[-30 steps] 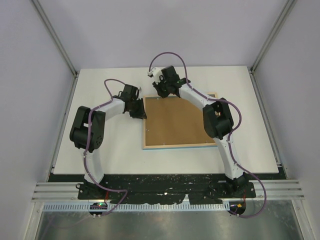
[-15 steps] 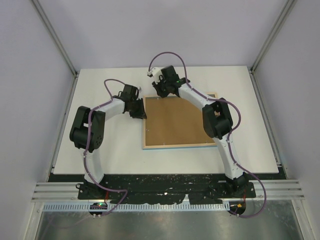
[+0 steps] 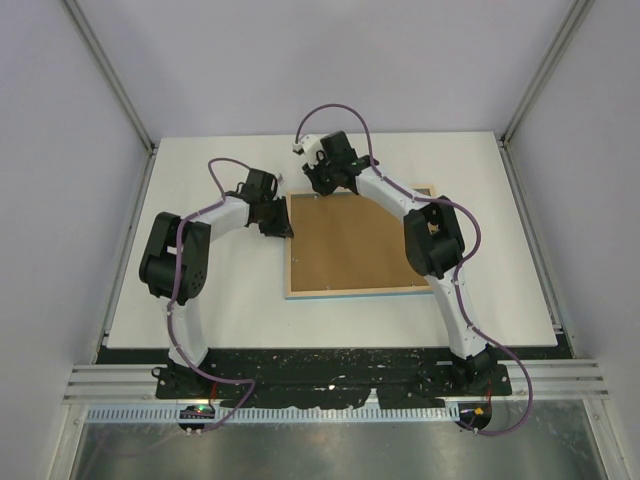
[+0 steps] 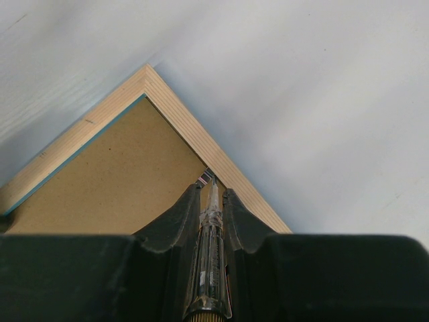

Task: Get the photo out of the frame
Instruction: Release the photo frame item from the photo frame.

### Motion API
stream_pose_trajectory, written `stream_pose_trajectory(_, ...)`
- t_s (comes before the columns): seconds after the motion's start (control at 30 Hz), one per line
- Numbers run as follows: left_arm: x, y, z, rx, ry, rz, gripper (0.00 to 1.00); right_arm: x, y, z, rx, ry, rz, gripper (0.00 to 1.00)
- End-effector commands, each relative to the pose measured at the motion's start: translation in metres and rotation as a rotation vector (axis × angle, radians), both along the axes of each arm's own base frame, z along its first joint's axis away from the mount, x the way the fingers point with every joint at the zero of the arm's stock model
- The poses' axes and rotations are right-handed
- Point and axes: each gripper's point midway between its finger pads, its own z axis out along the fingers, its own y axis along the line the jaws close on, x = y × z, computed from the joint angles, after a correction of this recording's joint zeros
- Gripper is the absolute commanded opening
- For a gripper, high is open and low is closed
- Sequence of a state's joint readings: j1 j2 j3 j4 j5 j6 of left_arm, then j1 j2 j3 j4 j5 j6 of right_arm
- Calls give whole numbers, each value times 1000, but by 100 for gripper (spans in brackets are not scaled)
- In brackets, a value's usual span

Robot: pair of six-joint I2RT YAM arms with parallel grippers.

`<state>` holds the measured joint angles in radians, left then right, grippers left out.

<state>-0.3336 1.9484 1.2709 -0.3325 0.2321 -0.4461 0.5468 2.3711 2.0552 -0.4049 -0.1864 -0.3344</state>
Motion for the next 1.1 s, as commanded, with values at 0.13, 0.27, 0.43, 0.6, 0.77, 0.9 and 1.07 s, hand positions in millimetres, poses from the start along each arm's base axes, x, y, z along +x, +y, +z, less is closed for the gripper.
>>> stream_pose_trajectory(0.13, -5, 2, -8, 7, 11, -3, 19, 3, 19, 27, 61, -41, 36, 8)
stream_pose_trajectory(0.27, -4, 3, -7, 7, 7, 0, 19, 0, 22, 26, 64, -33, 44, 8)
stream_pose_trajectory(0.43, -4, 3, -8, 5, 8, -1, 19, -2, 24, 28, 70, -30, 54, 8)
stream_pose_trajectory(0.6, -5, 3, -8, 5, 10, -2, 19, -7, 27, 26, 76, -17, 71, 8)
stream_pose_trajectory(0.77, -4, 3, -7, 6, 8, -1, 19, -10, 31, 28, 82, -14, 84, 8)
stream_pose_trajectory(0.9, -4, 3, -8, 5, 8, -1, 19, -12, 33, 28, 83, -13, 90, 8)
stream_pose_trajectory(1.07, -4, 3, -7, 4, 8, -2, 19, -14, 35, 27, 84, -4, 101, 8)
